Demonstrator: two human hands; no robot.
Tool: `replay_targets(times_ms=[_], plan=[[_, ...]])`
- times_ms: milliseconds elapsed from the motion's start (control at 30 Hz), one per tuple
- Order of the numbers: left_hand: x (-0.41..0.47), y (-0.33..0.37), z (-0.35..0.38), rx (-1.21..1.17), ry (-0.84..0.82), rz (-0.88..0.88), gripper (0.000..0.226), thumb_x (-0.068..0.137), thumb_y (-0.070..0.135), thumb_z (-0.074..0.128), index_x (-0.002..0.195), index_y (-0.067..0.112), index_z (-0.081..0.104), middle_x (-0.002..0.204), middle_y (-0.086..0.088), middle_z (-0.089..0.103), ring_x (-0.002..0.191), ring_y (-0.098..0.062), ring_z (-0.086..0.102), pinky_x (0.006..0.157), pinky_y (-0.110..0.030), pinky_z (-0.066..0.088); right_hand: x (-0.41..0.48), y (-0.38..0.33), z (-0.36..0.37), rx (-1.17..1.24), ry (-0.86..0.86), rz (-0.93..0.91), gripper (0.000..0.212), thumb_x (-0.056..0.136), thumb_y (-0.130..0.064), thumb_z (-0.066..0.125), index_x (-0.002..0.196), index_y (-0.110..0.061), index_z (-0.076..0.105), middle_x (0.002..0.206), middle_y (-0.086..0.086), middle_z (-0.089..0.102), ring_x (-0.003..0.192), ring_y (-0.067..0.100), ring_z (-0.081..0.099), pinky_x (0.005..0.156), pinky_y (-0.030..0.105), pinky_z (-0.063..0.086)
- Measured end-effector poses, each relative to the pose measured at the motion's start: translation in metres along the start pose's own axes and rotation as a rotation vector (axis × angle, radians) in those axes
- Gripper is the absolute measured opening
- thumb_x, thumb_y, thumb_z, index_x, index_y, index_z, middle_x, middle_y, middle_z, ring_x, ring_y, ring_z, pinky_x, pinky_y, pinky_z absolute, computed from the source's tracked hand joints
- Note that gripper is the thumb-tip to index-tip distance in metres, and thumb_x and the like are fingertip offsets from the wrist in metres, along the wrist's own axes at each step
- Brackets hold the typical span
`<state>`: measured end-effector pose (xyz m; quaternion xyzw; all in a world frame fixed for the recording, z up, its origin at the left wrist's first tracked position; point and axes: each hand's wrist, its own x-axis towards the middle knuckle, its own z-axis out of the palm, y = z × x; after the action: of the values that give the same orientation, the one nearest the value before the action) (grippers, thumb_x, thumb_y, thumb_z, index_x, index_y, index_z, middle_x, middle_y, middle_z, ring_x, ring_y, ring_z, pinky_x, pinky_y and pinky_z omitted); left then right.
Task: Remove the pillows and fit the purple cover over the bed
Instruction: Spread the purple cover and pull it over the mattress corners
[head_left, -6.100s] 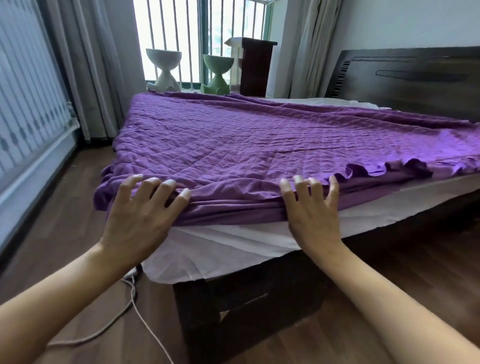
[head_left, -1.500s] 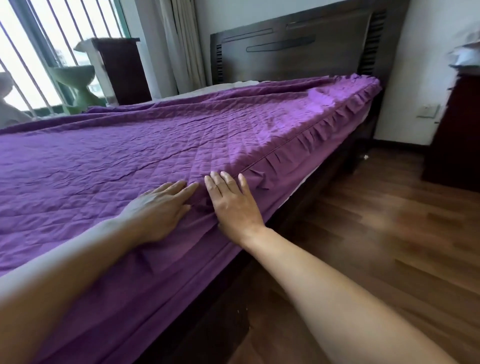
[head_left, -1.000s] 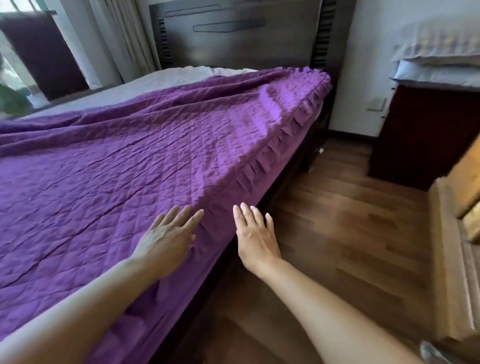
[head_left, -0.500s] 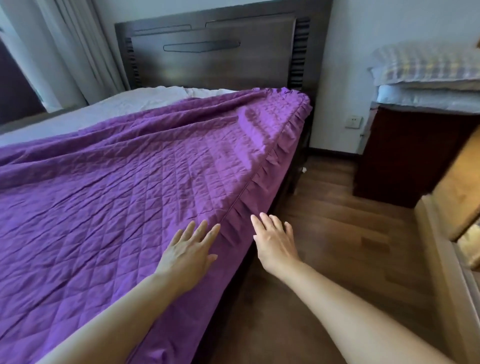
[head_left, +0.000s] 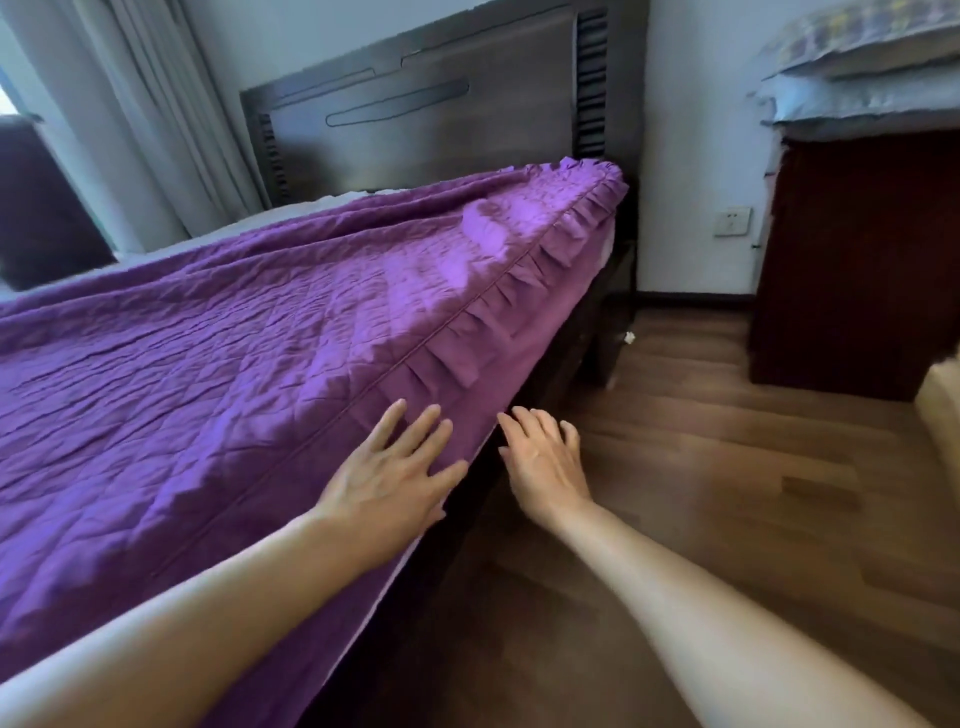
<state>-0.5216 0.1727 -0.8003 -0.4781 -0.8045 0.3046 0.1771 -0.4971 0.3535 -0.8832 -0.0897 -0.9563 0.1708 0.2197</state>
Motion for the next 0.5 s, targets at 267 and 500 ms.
replay_targets(times_ms=[267, 500], plan=[[0.022, 0.006, -0.008, 0.341, -0.06, -0.074, 0.041, 0.084, 0.016, 0.054, 0.125, 0.009, 0.057, 0.135, -0.018, 0.047, 0.131, -0.036, 0.036, 0.11, -0.058, -0.01, -0.009, 0.035, 0.019, 0.137, 0.033, -0.09, 0.033, 0.096, -0.02, 0.046, 0.128, -0.021, 0.055, 0.131, 0.0, 0.054, 0.126, 0.026, 0.04, 0.103, 0.046, 0.026], [0.026, -0.003, -0.009, 0.214, 0.14, -0.265, 0.056, 0.049, 0.002, 0.073, 0.105, 0.0, 0.067, 0.105, -0.013, 0.064, 0.101, -0.03, 0.042, 0.103, -0.052, 0.021, 0.021, 0.017, 0.035, 0.126, 0.034, -0.233, 0.044, 0.093, -0.015, 0.048, 0.136, -0.024, 0.044, 0.14, 0.001, 0.041, 0.13, 0.027, 0.033, 0.104, 0.047, 0.023]])
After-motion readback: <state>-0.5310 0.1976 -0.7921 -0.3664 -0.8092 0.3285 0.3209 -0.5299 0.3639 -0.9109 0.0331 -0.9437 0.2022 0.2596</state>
